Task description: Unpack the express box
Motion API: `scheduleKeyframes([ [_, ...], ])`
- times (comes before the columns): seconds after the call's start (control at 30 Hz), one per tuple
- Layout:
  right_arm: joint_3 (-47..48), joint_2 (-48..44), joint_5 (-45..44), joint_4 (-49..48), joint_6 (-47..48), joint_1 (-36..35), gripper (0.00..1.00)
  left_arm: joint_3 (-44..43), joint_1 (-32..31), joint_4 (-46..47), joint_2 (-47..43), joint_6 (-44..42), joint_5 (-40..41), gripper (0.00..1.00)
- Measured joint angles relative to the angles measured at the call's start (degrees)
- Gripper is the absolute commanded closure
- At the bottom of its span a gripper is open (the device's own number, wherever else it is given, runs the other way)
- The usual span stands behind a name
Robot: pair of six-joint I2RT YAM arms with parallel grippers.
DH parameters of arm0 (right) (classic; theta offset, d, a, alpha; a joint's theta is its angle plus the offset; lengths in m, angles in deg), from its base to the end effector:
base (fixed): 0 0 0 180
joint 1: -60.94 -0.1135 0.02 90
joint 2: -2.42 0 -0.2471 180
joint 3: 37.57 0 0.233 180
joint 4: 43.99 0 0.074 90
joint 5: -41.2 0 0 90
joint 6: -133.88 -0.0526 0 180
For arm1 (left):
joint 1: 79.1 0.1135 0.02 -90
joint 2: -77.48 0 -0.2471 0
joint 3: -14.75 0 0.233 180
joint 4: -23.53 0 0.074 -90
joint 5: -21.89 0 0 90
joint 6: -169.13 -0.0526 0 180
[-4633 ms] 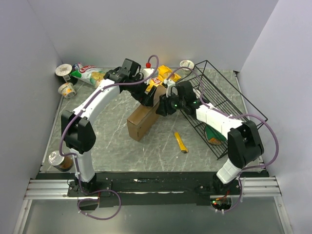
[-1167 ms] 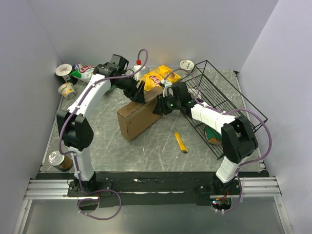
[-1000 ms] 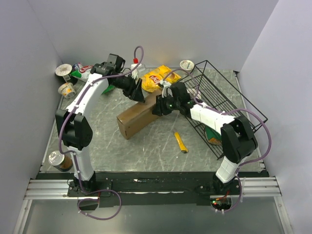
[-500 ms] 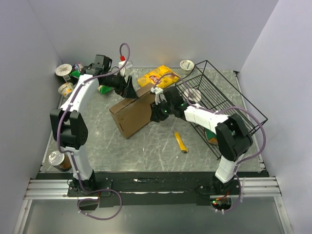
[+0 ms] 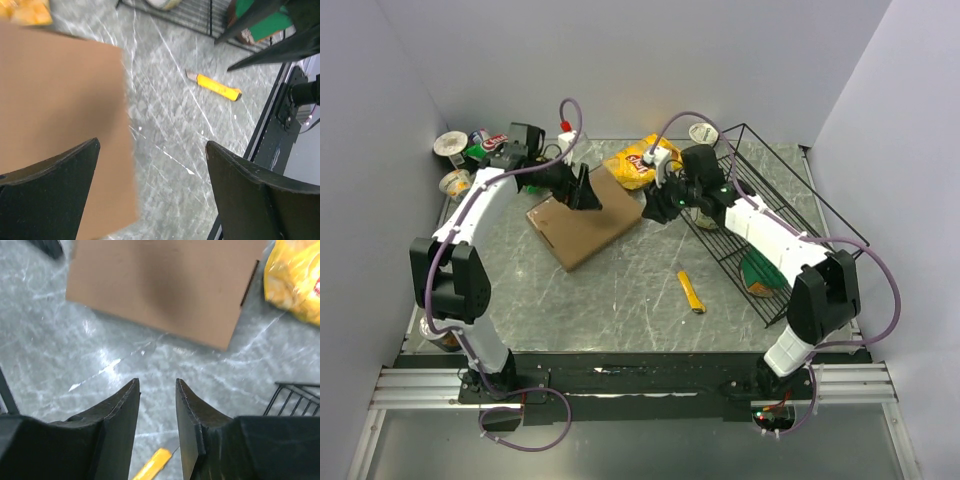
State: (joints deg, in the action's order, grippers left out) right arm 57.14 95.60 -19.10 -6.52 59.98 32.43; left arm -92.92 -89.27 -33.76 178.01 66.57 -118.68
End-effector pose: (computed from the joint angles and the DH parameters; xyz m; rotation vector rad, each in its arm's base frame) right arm 0.3070 0.1964 0.2962 -1.0932 1.8928 0.6904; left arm 0.3523 -0.1045 0.3029 0.8168 2.1188 -1.0401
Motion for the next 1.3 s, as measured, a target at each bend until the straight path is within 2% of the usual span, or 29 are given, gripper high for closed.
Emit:
scheduleKeyframes([
  [0.17,2.4,3.9,-2.4,-2.8,-0.4,-2.7,0.57,3.8,-0.9,1.0,0.1,0.8,0.4,0.07],
  [0.27,2.3,5.2,-3.9,-2.6,-0.4,-4.7,0.61,4.1,-1.1,1.1,0.0,0.8,3.8,0.11],
  [0.3,2.3,5.3,-4.3,-2.6,-0.5,-5.3,0.62,4.1,-1.0,1.3,-0.3,0.8,5.7,0.15],
  [0.33,2.3,5.3,-4.9,-2.8,-0.8,-5.7,0.63,4.3,-0.8,1.6,-0.7,1.0,8.0,0.24],
  [0.4,2.3,5.4,-6.2,-3.2,-2.0,-5.8,0.65,4.6,0.6,2.3,-1.9,1.7,12.7,0.3],
  [0.53,2.5,7.1,-9.6,-4.8,-5.0,-5.7,0.65,9.0,7.7,5.9,-4.7,3.4,19.2,0.2],
  [0.67,2.7,9.7,-12.2,-5.7,-6.8,-5.7,0.65,13.5,13.7,7.5,-4.6,4.5,22.7,0.17],
  [0.9,2.8,11.3,-13.4,-6.3,-8.3,-5.7,0.62,14.8,13.0,12.2,-0.2,5.5,23.6,0.14],
  [1.3,1.4,10.9,-13.8,-7.3,-9.0,-6.3,0.59,8.3,12.9,16.2,9.7,4.6,27.4,0.12],
])
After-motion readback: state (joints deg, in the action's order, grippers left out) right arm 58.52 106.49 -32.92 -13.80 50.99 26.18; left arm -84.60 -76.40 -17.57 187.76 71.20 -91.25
